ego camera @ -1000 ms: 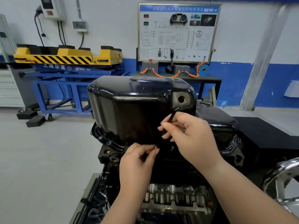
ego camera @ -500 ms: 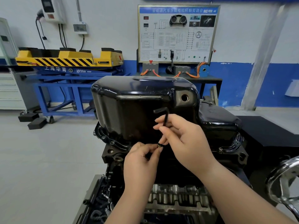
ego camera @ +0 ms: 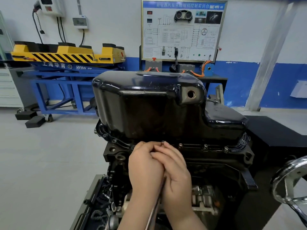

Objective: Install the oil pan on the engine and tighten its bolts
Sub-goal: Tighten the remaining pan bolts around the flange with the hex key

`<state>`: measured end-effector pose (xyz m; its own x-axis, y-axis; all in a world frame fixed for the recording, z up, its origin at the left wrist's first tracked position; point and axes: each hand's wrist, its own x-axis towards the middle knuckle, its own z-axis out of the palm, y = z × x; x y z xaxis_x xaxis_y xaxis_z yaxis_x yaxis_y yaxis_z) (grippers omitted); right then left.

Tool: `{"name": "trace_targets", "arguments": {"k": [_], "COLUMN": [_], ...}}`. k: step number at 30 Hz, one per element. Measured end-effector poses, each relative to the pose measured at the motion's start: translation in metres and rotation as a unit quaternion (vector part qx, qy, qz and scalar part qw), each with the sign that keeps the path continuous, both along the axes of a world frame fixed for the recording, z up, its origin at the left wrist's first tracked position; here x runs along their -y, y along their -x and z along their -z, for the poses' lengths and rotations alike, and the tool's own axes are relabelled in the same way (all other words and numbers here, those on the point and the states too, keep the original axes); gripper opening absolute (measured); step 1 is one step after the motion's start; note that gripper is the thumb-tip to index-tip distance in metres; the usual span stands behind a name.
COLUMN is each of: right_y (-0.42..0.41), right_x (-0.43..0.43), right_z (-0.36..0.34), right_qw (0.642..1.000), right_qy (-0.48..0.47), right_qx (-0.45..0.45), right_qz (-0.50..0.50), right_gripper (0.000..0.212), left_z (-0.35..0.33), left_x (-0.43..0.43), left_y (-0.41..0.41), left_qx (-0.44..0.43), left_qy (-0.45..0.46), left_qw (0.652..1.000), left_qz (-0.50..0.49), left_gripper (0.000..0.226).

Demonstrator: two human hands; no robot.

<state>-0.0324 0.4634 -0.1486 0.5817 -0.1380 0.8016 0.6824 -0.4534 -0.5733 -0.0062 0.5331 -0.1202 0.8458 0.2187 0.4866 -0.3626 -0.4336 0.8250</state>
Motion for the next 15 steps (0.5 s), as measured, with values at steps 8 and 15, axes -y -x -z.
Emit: {"name": "trace_targets", "arguments": {"k": [8, 15], "right_y": [0.021, 0.026], "right_x": [-0.032, 0.007], "right_z": [0.014, 0.033], "right_qw": [0.911, 0.948], "right_qy": [-0.369, -0.136], "right_qx": [-0.176, -0.285], "right_qz": [-0.051, -0.044], "right_gripper": [0.033, 0.032], "left_z": [-0.001, 0.002], "left_x": [0.008, 0.004], "left_y": [0.001, -0.002], "left_qx": [-0.006, 0.001], "left_qy": [0.057, 0.021], "left_qw": [0.998, 1.000], "left_qz": [-0.028, -0.021], "left_gripper": [0.004, 0.011]}}
